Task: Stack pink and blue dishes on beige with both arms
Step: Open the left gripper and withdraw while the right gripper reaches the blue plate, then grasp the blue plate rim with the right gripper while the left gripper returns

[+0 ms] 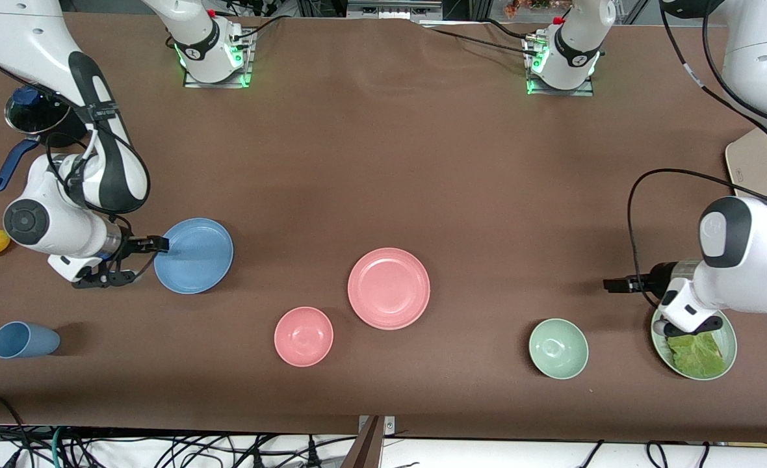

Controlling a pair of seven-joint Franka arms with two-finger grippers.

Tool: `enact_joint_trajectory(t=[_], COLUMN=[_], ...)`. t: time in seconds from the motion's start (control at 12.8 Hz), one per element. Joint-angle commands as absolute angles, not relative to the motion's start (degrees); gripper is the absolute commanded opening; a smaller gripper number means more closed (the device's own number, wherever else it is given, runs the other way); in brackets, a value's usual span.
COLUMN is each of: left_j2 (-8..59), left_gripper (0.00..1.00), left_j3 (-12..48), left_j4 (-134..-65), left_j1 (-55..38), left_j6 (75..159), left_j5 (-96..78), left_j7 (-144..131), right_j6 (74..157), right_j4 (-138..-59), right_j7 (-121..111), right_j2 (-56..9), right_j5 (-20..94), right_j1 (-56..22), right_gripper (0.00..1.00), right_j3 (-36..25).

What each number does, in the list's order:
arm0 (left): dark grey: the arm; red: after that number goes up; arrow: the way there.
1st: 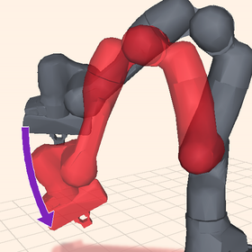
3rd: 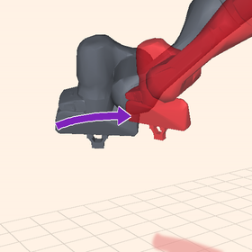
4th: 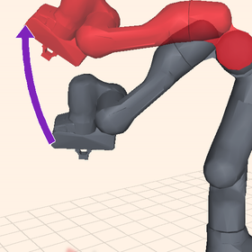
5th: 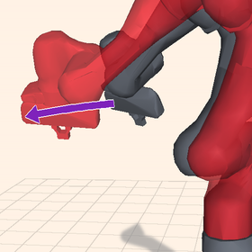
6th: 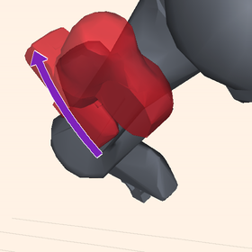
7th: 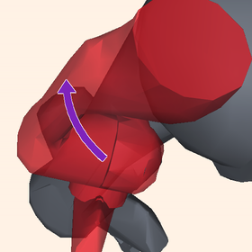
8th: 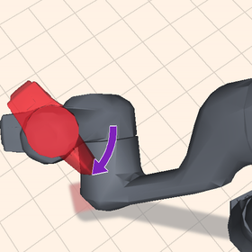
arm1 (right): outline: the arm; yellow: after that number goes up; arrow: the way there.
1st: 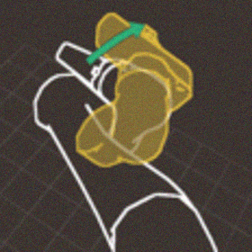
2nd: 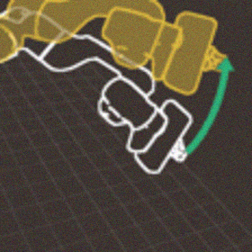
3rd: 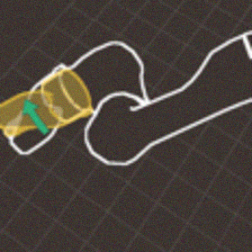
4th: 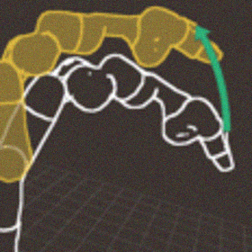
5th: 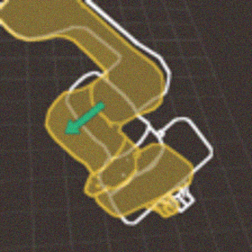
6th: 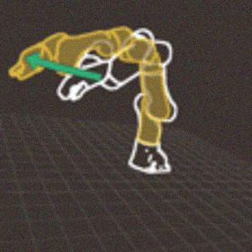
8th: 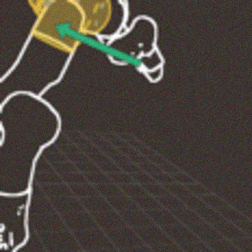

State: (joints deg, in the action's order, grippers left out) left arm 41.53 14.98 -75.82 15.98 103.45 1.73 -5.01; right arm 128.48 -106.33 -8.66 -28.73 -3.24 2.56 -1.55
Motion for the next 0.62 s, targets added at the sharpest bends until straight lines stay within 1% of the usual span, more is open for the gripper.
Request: enact_joint_trajectory(t=[0.0, 0.16, 0.31, 0.55], left_j2=[40.2, 38.9, 34.3, 29.4], left_gripper=[1.0, 1.0, 1.0, 1.0], left_j3=[15.6, 15.3, 15.2, 15.9], left_j4=[-76.6, -76.6, -76.6, -76.6], left_j1=[18.4, 18.7, 18.7, 17.9], left_j6=[102.3, 100.1, 94.9, 88.1], left_j5=[3.3, 3.3, 5.5, 5.9], left_j7=[-0.1, 1.0, 1.0, 0.9], right_j6=[134.3, 134.5, 134.6, 135.1], right_j4=[-111.6, -111.6, -111.3, -111.2], right_j7=[-10.6, -11.2, -11.2, -11.2], right_j2=[-27.9, -28.6, -29.4, -30.1], right_j5=[-0.8, 0.7, 1.3, 1.3], right_j1=[4.8, 4.9, 4.8, 4.7], right_gripper=[0.98, 0.93, 0.87, 0.7], right_j3=[-0.9, -0.7, -0.4, -0.3])
